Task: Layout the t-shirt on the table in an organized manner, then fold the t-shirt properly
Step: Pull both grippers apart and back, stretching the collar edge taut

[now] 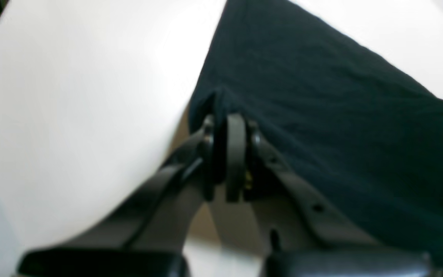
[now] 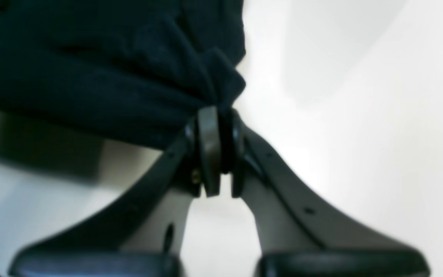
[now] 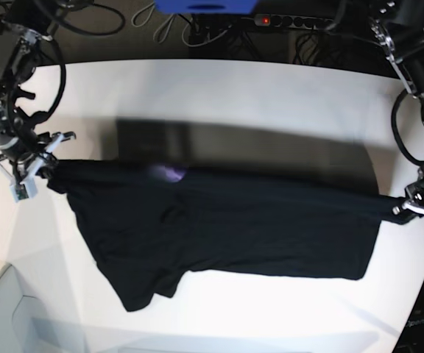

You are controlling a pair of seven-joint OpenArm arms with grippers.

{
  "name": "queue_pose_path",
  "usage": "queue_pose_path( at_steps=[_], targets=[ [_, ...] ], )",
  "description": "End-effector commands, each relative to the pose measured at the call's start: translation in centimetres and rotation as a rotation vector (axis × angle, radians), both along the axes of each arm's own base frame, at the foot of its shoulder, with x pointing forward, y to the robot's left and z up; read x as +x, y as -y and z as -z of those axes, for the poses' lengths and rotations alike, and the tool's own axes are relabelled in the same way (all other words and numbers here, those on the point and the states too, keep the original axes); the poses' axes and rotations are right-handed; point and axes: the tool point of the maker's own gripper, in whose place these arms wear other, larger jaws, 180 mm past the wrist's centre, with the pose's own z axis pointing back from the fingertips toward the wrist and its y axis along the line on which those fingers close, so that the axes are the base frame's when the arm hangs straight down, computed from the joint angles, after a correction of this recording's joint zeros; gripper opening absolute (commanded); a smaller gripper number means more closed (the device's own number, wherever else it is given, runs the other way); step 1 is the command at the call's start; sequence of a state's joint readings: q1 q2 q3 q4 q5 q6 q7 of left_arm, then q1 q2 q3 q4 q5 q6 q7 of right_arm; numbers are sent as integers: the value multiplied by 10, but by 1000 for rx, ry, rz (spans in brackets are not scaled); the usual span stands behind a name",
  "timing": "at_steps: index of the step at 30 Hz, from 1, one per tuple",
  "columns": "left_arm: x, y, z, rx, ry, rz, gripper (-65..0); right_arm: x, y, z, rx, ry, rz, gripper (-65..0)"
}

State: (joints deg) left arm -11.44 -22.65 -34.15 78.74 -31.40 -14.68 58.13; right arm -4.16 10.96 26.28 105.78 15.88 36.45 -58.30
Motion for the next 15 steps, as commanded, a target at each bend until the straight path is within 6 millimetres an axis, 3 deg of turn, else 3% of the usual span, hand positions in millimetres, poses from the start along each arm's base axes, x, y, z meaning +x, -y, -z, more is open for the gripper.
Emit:
queue_pose_path(
  at_steps=[1, 7, 9, 15],
  targets=[
    [-5, -14, -9, 26, 24, -28, -650, -2, 5, -6, -27, 17, -5, -650],
    [-63, -13, 47, -56, -88, -113, -650, -39, 0, 18, -7, -18, -21, -650],
    [-80, -9, 64, -69, -133, -119, -650, -54, 9, 22, -9, -24, 4, -650],
    [-120, -6, 92, -67, -236, -117, -650, -97, 25, 33, -2, -52, 81, -650]
  ],
)
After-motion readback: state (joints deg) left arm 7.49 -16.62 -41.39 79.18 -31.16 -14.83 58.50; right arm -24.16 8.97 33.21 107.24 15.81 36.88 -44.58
